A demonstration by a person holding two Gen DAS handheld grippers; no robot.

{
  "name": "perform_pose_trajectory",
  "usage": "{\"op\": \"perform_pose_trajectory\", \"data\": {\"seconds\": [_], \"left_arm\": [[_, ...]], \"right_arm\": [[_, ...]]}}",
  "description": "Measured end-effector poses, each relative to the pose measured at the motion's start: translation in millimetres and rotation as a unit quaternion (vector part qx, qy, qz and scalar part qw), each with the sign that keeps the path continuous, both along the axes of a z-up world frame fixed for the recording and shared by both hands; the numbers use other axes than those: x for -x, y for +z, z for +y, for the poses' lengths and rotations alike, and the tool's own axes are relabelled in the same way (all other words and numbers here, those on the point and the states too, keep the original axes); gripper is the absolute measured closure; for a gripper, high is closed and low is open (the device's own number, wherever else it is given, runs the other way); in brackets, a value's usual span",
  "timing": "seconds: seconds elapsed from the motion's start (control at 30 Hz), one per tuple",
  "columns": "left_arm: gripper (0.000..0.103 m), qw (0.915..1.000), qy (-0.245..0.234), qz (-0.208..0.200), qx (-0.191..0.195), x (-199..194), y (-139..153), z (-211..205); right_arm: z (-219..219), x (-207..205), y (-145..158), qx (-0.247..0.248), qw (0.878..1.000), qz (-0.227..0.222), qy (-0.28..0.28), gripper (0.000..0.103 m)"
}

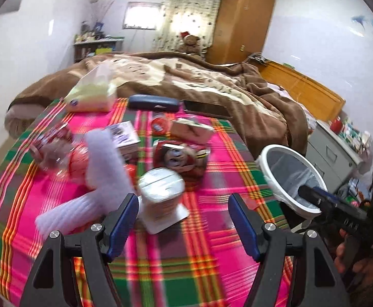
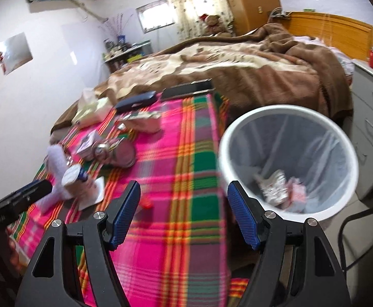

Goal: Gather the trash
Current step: 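Move both open tools back over the bed toward the remaining trash, then grasp the clear red-lidded plastic cup with the right tool while the left tool grasps a white foam net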

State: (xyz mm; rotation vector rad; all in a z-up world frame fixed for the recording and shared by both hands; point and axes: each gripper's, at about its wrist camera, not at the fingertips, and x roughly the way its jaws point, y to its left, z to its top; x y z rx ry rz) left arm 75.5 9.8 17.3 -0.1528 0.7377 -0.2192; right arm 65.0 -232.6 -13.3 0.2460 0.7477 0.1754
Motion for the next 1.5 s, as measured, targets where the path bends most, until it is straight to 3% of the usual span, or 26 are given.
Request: {"op": "perform_pose_trajectory", "data": {"seconds": [0.5, 0.63, 0.8, 0.87, 1.13, 1.3, 1.5], "left_arm": [[0.031, 0.9957, 0.087, 0.029, -0.014, 3, -28, 100], [0.031, 0.9958, 0.080, 0.035, -0.027, -5, -34, 109], [0.031, 0.9957, 0.060, 0.051, -0.048, -22, -43, 113], [0.031, 0.9961, 0.052, 0.052, -0.049, -26, -46, 113], [0.031, 0.9945, 0.024, 0.075, -0.069, -42, -59, 110], [0.031, 0.9951, -0.015, 0.096, -0.019, -39, -66, 103], [0.031, 0.9940, -0.033, 0.103, -0.017, -27, -66, 88]], "right_arm": [[50, -7, -28, -0.047, 0.997, 0.063, 0.018, 0.031], [59, -14, -30, -0.043, 0.996, 0.068, 0.024, 0.046], [65, -22, -32, -0.041, 0.996, 0.077, 0.026, 0.049], [68, -24, -33, -0.034, 0.996, 0.080, 0.028, 0.055], [75, -40, -35, -0.032, 0.995, 0.088, 0.031, 0.055], [83, -43, -35, -0.022, 0.995, 0.087, 0.043, 0.055], [88, -47, -38, -0.006, 0.994, 0.097, 0.050, 0.055]]}}
